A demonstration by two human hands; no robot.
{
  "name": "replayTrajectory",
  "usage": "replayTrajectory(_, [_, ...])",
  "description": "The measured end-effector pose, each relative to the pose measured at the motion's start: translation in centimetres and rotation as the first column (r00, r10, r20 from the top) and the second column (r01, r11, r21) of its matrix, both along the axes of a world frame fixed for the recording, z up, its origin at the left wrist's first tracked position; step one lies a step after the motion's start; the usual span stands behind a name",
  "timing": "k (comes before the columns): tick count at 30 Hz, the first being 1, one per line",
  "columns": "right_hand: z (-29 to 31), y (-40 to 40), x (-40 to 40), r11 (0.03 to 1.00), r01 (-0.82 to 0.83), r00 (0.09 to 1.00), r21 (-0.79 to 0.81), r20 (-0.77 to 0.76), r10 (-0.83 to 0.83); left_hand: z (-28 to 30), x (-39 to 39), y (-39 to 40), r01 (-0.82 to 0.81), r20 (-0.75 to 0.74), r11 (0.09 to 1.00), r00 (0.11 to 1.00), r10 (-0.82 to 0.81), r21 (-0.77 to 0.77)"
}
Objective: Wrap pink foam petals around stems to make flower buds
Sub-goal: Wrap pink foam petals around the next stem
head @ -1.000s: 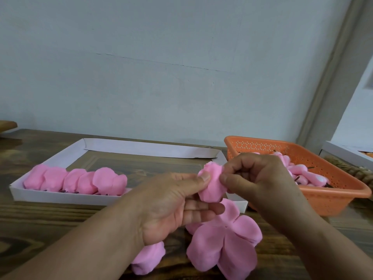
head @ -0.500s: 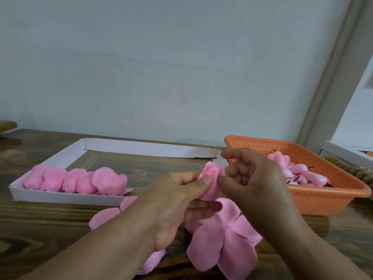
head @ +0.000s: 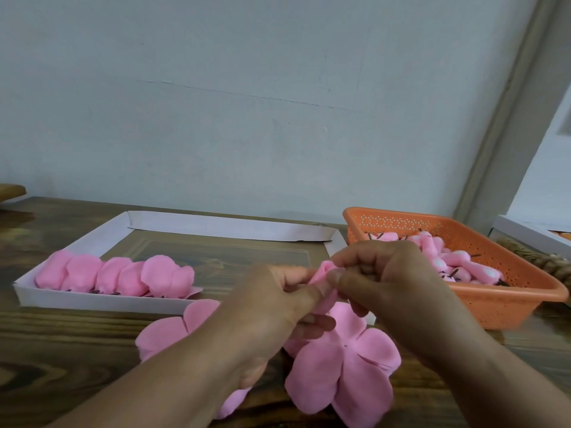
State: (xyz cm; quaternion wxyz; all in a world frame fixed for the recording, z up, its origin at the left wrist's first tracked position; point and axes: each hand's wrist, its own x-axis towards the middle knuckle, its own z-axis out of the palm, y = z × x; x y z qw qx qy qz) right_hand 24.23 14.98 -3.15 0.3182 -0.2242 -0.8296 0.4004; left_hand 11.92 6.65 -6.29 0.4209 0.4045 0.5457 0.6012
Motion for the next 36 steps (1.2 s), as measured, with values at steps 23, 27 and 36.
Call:
replayTrajectory(23, [-0.6,2.0,1.4,0.694,-0.689,0.725,-0.212,-0.197,0.66,-0.3,-2.5,-1.1,0.659,-0.028,0.752,0.752,-0.659,-0.02])
replayTrajectory(27, [-0.1,2.6,2.0,0.682,-0.7,0.711,-0.211,-0.114,0.694,-0.3,-1.4,-1.2,0.616,-0.063,0.786,0.784,-0.618,-0.043])
replayTrajectory(36, [-0.6,3.6,1.6,0.88,-0.461,0.886,-0.11,-0.117,0.45,1.2,-1.4,-0.8,0.374,-0.183,0.926,0.908,-0.376,-0.048])
